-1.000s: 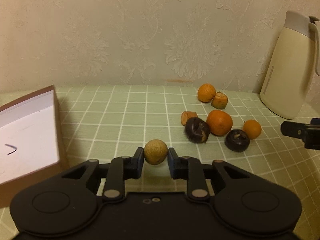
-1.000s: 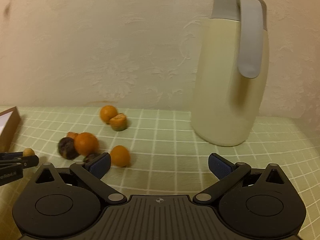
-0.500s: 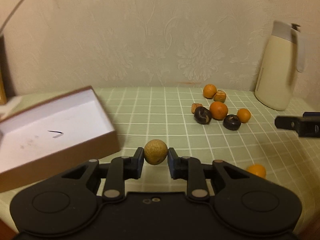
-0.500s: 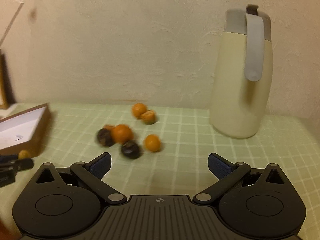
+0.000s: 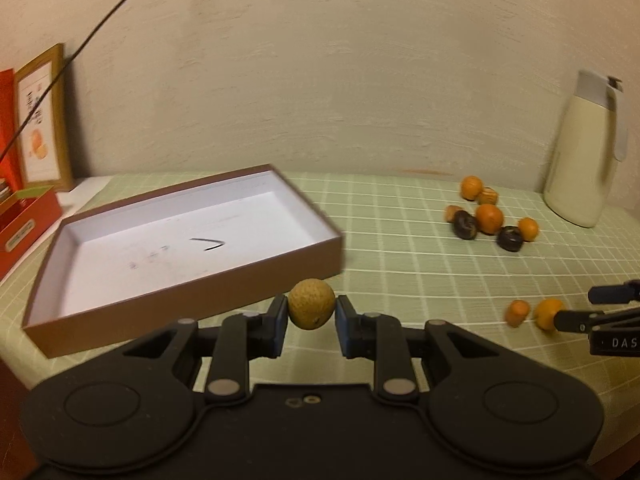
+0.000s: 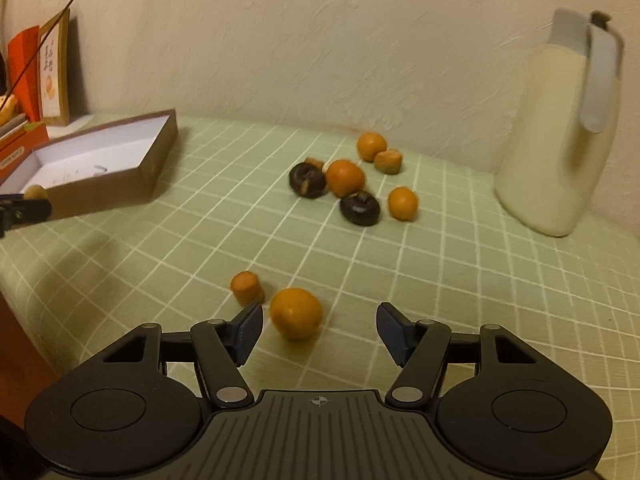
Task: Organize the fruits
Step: 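Grasp the beige round ball with the left tool while the right tool grasps an orange, then carry both fruits over the white box and open both tools to drop them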
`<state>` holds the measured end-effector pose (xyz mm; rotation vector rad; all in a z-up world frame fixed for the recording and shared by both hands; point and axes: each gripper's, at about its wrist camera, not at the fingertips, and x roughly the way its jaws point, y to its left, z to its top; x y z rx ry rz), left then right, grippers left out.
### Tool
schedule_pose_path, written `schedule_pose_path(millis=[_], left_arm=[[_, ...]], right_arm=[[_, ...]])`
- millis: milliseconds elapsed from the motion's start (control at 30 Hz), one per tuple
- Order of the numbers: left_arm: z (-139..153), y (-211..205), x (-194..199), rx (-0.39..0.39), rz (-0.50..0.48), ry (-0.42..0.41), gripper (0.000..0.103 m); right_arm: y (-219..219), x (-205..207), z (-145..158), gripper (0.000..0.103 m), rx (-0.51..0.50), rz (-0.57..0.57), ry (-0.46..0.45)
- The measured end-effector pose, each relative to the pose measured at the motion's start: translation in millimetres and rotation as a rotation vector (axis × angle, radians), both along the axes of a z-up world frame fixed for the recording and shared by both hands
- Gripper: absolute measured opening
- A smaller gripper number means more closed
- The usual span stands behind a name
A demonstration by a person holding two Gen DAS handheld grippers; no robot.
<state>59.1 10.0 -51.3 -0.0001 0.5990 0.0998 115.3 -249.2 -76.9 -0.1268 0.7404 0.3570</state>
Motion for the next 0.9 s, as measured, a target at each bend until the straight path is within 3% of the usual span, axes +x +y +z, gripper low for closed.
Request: schedule_pose_path(millis=[100, 333, 667, 900], left_arm=[[-1, 10, -2, -0.005, 0.016, 0.000, 0.015], [-1, 24, -7, -0.017, 0.036, -0.006, 0.015], [3, 39, -14, -0.023, 0.060, -0.025, 0.015], [8, 66, -21, -0.021, 0.128, -0.047, 0.015]], right_arm=[[10, 4, -5, 0.063, -0.002, 0.007, 0.014], [19, 15, -13, 0.033, -0.025, -0.011, 0.068], [20, 16, 6, 0.033, 0.015, -0.043, 0.009], [56, 10, 33, 0.033, 0.064, 0.044, -0.063]])
